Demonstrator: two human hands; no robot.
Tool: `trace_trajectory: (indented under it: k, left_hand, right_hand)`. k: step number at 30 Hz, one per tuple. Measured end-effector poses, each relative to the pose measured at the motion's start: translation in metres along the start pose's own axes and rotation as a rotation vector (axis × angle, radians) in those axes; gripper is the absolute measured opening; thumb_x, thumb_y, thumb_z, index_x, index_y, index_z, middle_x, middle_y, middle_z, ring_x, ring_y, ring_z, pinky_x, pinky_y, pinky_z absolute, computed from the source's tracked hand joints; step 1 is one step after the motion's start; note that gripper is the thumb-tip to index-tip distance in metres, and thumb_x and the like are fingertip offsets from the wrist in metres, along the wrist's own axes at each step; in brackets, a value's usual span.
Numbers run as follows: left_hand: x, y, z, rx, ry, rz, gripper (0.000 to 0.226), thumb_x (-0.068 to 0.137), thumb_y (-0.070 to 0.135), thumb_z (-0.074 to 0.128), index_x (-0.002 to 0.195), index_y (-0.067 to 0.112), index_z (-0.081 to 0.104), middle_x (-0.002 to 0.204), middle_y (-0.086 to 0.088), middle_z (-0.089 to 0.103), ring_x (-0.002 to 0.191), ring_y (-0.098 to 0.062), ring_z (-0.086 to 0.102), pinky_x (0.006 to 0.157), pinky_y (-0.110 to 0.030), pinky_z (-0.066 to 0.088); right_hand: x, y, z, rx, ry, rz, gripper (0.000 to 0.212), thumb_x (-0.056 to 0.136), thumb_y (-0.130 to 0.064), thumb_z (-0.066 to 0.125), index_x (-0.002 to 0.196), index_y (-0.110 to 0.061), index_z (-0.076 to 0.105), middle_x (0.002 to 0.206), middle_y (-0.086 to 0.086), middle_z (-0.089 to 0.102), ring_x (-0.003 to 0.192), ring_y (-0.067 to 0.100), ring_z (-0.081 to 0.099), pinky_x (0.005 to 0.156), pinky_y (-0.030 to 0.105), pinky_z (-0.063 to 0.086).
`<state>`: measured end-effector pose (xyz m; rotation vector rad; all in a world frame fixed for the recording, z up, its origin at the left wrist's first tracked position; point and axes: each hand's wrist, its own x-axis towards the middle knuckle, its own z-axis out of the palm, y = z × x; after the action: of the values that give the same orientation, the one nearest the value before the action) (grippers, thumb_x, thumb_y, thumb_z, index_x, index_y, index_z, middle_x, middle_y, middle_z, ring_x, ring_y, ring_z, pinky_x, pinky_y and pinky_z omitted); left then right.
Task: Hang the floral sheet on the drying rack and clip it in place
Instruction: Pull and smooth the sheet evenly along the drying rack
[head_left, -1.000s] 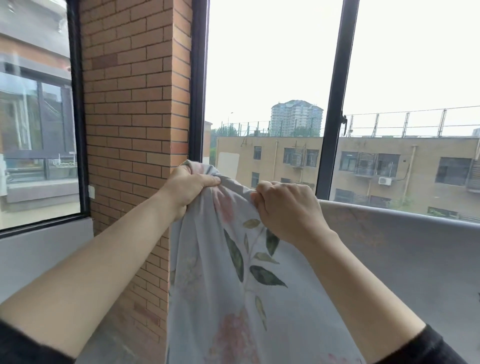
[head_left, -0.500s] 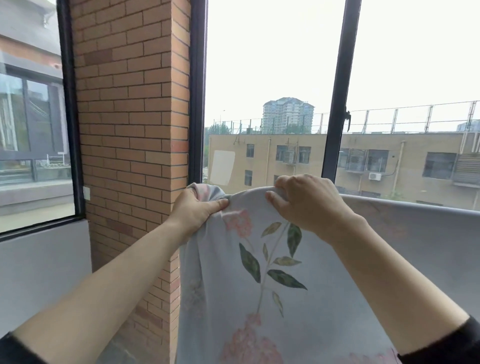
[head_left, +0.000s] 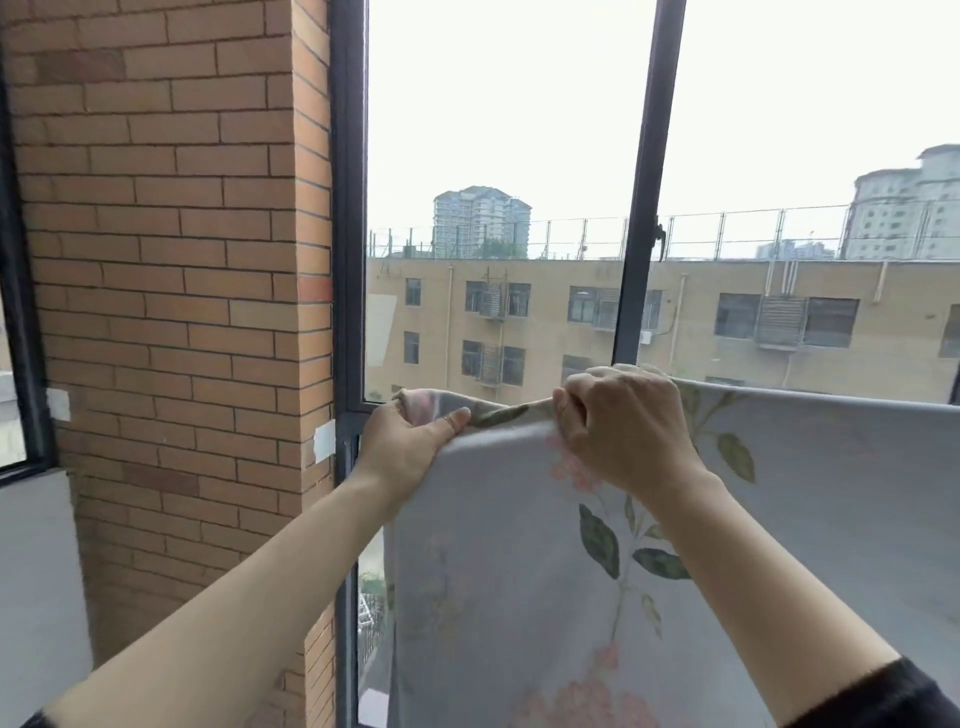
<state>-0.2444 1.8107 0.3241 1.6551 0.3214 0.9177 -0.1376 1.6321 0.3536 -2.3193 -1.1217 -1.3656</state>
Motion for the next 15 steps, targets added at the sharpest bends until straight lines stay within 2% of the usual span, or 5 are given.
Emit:
trace_trajectory:
  k: [1,6,9,12,15]
  left_hand:
    - [-0.001,-0.001,-0.003,0.017,-0.017,0.014,0.017,0.079,0.027,0.077,0.077,0.017,0.064,0.076,0.002,0.066,0.071,-0.014,0.063,0.058,-0.020,0.051]
    - [0.002,-0.006,-0.014,0.021,-0.054,0.005,0.023,0.080,0.032,0.075,0.087,0.011,0.071,0.086,-0.008,0.070,0.079,-0.021,0.066,0.069,-0.032,0.054]
    - [0.004,-0.010,-0.026,-0.023,-0.058,0.025,0.009,0.082,0.030,0.073,0.083,0.022,0.078,0.085,-0.006,0.073,0.076,-0.018,0.064,0.071,-0.035,0.053]
    - [0.008,-0.016,-0.035,-0.045,-0.065,0.015,0.010,0.084,0.030,0.071,0.081,0.023,0.078,0.080,-0.007,0.068,0.072,-0.018,0.060,0.068,-0.034,0.047]
    - [0.009,-0.020,-0.038,-0.039,-0.088,0.016,0.009,0.084,0.029,0.071,0.083,0.022,0.077,0.084,-0.012,0.070,0.073,-0.018,0.061,0.069,-0.035,0.048]
  right_hand:
    - [0.000,-0.002,0.000,-0.003,0.001,0.005,0.034,0.090,-0.033,0.048,0.057,-0.025,0.050,0.060,-0.006,0.062,0.059,0.019,0.057,0.068,0.030,0.042]
    - [0.002,-0.012,0.003,-0.002,0.028,0.042,0.035,0.089,-0.033,0.045,0.057,-0.022,0.055,0.058,-0.007,0.060,0.057,0.018,0.054,0.070,0.030,0.043]
    - [0.003,-0.011,0.007,-0.036,0.027,0.054,0.038,0.090,-0.035,0.044,0.059,-0.020,0.061,0.060,-0.007,0.062,0.060,0.018,0.057,0.070,0.029,0.040]
    - [0.003,-0.009,0.010,-0.037,0.041,0.057,0.038,0.089,-0.035,0.044,0.056,-0.021,0.055,0.057,-0.008,0.058,0.056,0.017,0.049,0.068,0.028,0.038]
    - [0.004,-0.009,0.012,-0.026,0.056,0.052,0.038,0.089,-0.035,0.045,0.055,-0.022,0.052,0.055,-0.009,0.054,0.055,0.014,0.040,0.067,0.027,0.034]
